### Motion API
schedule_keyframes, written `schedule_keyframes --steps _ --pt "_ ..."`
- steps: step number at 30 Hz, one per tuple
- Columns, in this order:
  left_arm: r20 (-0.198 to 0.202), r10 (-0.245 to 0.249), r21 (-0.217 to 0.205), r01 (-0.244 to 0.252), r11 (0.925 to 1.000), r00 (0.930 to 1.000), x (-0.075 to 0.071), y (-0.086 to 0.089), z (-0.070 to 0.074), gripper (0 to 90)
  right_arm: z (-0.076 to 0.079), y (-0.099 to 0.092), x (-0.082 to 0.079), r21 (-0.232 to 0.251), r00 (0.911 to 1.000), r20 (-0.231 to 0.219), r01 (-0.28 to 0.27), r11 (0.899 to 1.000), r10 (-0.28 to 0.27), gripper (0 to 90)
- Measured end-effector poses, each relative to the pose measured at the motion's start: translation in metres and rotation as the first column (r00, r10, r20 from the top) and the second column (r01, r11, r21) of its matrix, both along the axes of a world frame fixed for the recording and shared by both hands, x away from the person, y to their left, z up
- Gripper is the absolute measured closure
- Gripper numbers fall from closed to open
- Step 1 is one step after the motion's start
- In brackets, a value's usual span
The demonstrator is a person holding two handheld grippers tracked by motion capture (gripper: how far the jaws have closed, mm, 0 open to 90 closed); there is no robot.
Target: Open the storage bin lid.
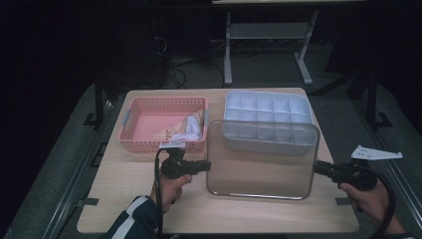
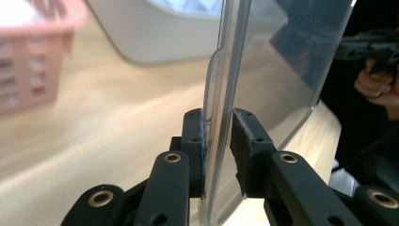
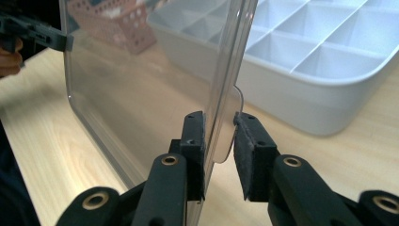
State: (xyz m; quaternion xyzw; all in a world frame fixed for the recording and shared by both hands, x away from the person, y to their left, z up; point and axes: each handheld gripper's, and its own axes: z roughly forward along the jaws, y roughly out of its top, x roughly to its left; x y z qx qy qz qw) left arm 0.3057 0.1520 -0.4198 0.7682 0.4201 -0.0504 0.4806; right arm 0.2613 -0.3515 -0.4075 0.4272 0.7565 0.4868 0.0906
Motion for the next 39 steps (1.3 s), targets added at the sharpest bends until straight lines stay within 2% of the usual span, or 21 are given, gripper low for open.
schedule_keyframes --steps 3,4,5,6,9,10,12,13,14,16,17,19,20,21,23,27,29,30,32,37,39 --pt "-0.007 -0.006 0.011 0.006 0.9999 1.0 -0.004 0.001 -0.003 75.0 -0.005 0.001 -0.004 -0.001 0.9998 -0.017 -0.01 1.0 0.01 73.2" --pt "-0.007 -0.028 0.041 0.029 0.9987 0.9996 -0.008 0.001 -0.006 74.6 -0.01 0.003 -0.006 -0.003 0.9989 -0.044 -0.018 1.0 0.018 71.1" --pt "-0.007 -0.028 0.041 0.029 0.9987 0.9996 -0.008 0.001 -0.006 74.0 -0.01 0.003 -0.006 -0.003 0.9989 -0.044 -0.018 1.0 0.018 71.1" --pt "-0.002 -0.054 0.076 0.053 0.9957 0.9986 -0.013 0.002 -0.007 72.8 -0.012 0.005 -0.009 -0.013 0.9958 -0.087 -0.029 0.999 0.028 70.0" --pt "-0.006 -0.079 0.097 0.08 0.992 0.9968 -0.017 0.003 -0.007 70.9 -0.016 0.006 -0.011 -0.006 0.9922 -0.113 -0.054 0.999 0.053 69.7" --pt "-0.009 -0.108 0.13 0.108 0.9856 0.9941 -0.02 0.002 -0.009 69.8 -0.019 0.005 -0.012 0.008 0.9882 -0.139 -0.063 0.998 0.063 69.3" --pt "-0.011 -0.12 0.142 0.121 0.9825 0.9927 -0.022 0.001 -0.01 68.6 -0.02 0.006 -0.013 0.004 0.9863 -0.151 -0.065 0.998 0.065 68.1" --pt "-0.017 -0.126 0.148 0.127 0.9809 0.9919 -0.022 0.0 -0.012 66.7 -0.023 0.008 -0.014 -0.032 0.9849 -0.162 -0.068 0.997 0.062 65.3" --pt "-0.025 -0.136 0.171 0.138 0.9756 0.9904 -0.024 -0.002 -0.015 65.1 -0.025 0.01 -0.014 -0.041 0.9836 -0.17 -0.068 0.997 0.06 64.5" --pt "-0.029 -0.156 0.187 0.158 0.9695 0.9874 -0.025 -0.002 -0.018 63.3 -0.028 0.012 -0.014 -0.058 0.9811 -0.187 -0.063 0.996 0.051 62.8" --pt "-0.026 -0.145 0.189 0.147 0.971 0.9892 -0.026 -0.003 -0.019 62.4 -0.031 0.012 -0.014 -0.062 0.9797 -0.194 -0.063 0.996 0.05 62.3" --pt "-0.019 -0.141 0.203 0.142 0.9688 0.9899 -0.026 -0.003 -0.021 60.4 -0.033 0.012 -0.014 -0.06 0.9779 -0.202 -0.068 0.996 0.054 61.8" --pt "-0.003 -0.128 0.232 0.125 0.9647 0.9918 -0.027 -0.003 -0.022 59.7 -0.037 0.013 -0.014 -0.059 0.9738 -0.217 -0.083 0.995 0.068 60.0" --pt "0.004 -0.125 0.239 0.12 0.9636 0.9922 -0.028 -0.004 -0.023 59.3 -0.039 0.014 -0.014 -0.062 0.973 -0.221 -0.083 0.995 0.067 58.9" --pt "0.023 -0.124 0.273 0.113 0.9552 0.992 -0.03 -0.007 -0.025 57.2 -0.043 0.014 -0.014 -0.066 0.9703 -0.233 -0.083 0.994 0.066 57.9" --pt "0.006 -0.114 0.262 0.108 0.959 0.9935 -0.029 -0.008 -0.029 56.2 -0.05 0.012 -0.014 -0.051 0.9653 -0.255 -0.074 0.996 0.059 56.4" --pt "-0.004 -0.112 0.259 0.109 0.9596 0.9937 -0.029 -0.01 -0.032 55.3 -0.053 0.011 -0.014 -0.064 0.9663 -0.253 -0.067 0.996 0.049 55.5" --pt "-0.015 -0.121 0.262 0.12 0.9575 0.9926 -0.029 -0.011 -0.035 53.3 -0.055 0.011 -0.014 -0.082 0.963 -0.267 -0.057 0.995 0.033 54.2" --pt "-0.043 -0.115 0.24 0.122 0.9629 0.9924 -0.028 -0.013 -0.04 52.6 -0.057 0.01 -0.012 -0.084 0.9609 -0.276 -0.048 0.995 0.023 53.7" --pt "-0.021 -0.107 0.203 0.109 0.973 0.994 -0.029 -0.016 -0.044 52.5 -0.061 0.004 -0.007 -0.072 0.9531 -0.303 -0.029 0.997 0.006 52.8" --pt "-0.013 -0.118 0.197 0.118 0.9733 0.993 -0.029 -0.018 -0.045 52.0 -0.061 0.001 -0.005 -0.076 0.9518 -0.307 -0.026 0.997 0.001 52.6"
